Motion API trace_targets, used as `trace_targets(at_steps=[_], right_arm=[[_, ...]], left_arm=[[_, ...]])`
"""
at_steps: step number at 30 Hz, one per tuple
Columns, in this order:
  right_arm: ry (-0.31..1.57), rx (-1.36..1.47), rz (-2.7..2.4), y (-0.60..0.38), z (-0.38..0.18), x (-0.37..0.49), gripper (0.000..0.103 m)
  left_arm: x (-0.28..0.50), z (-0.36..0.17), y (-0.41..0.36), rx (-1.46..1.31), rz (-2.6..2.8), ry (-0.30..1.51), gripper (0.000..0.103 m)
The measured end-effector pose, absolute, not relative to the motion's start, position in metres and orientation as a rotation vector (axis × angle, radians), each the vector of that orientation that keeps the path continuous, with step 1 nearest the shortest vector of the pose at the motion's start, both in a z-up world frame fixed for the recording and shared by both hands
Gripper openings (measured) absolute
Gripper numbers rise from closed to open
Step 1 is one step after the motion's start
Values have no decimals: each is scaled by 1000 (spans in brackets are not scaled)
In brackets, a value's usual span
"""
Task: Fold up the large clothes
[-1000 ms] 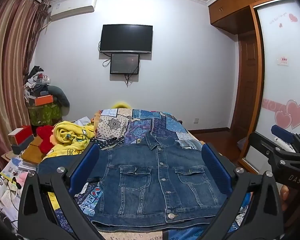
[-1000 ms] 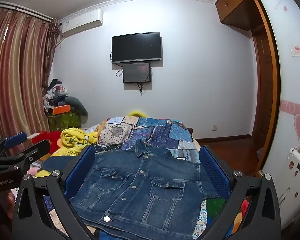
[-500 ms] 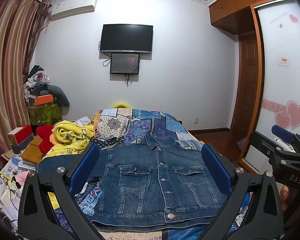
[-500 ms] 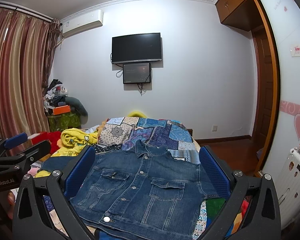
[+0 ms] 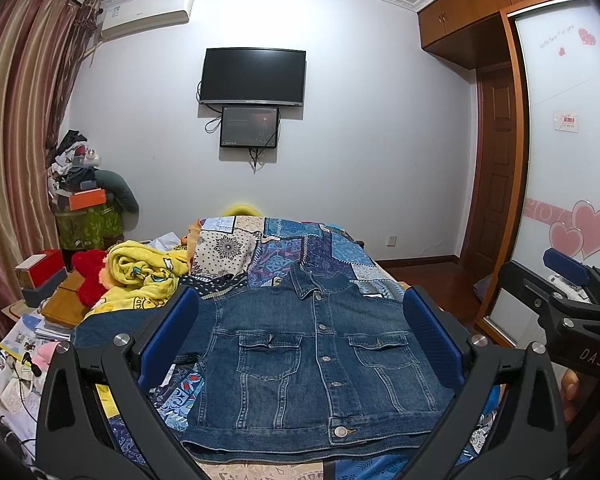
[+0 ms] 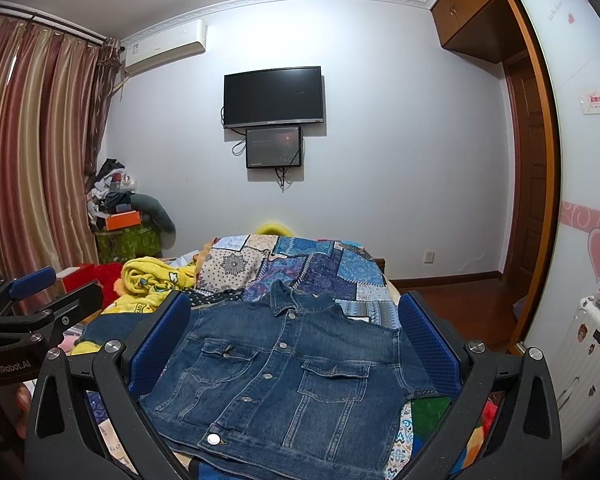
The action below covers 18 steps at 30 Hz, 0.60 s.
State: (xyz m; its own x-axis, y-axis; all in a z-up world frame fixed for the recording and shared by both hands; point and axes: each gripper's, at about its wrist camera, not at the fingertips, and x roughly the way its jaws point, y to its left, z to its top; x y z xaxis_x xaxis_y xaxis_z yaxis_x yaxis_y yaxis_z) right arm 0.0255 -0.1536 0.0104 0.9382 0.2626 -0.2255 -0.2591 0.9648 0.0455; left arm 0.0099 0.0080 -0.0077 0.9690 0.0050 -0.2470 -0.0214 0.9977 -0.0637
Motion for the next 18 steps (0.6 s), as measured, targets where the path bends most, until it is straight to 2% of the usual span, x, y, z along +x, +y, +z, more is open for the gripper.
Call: trace_targets(at_steps=[18], right_arm=[[229, 13, 260, -156, 14, 27, 103]], left_arm=[[12, -9, 7, -66, 12, 252, 103]])
